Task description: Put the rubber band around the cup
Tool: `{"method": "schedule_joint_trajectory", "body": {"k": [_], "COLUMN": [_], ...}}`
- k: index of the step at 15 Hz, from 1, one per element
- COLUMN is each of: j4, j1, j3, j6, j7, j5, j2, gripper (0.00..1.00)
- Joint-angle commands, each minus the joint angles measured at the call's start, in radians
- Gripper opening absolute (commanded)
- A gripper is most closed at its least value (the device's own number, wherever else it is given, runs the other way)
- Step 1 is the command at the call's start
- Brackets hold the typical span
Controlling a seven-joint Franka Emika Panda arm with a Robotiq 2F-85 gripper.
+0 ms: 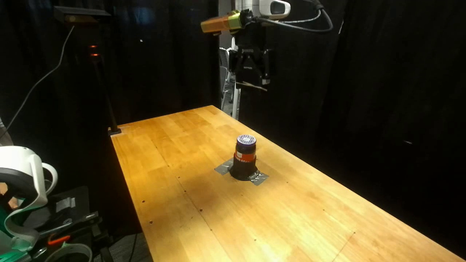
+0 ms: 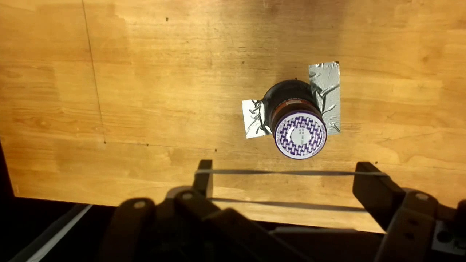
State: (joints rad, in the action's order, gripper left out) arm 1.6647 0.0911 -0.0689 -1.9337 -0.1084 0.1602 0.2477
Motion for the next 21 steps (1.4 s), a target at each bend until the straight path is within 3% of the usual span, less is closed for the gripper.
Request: {"method": "schedule_joint_trajectory", "body": {"k": [1, 10, 21], "j4": [-0.167, -0.282, -0.259], "j1": [0.029, 0.048, 0.051], "j3": [0.008, 0.021, 0.045], "j6": [0.006, -0.050, -0.184], "j7": [-0.049, -0.068, -0.088], "j5": [0.013, -0.033, -0.031], "j2": [0.163, 0.384, 0.486], "gripper": [1.00, 1.00, 1.00]}}
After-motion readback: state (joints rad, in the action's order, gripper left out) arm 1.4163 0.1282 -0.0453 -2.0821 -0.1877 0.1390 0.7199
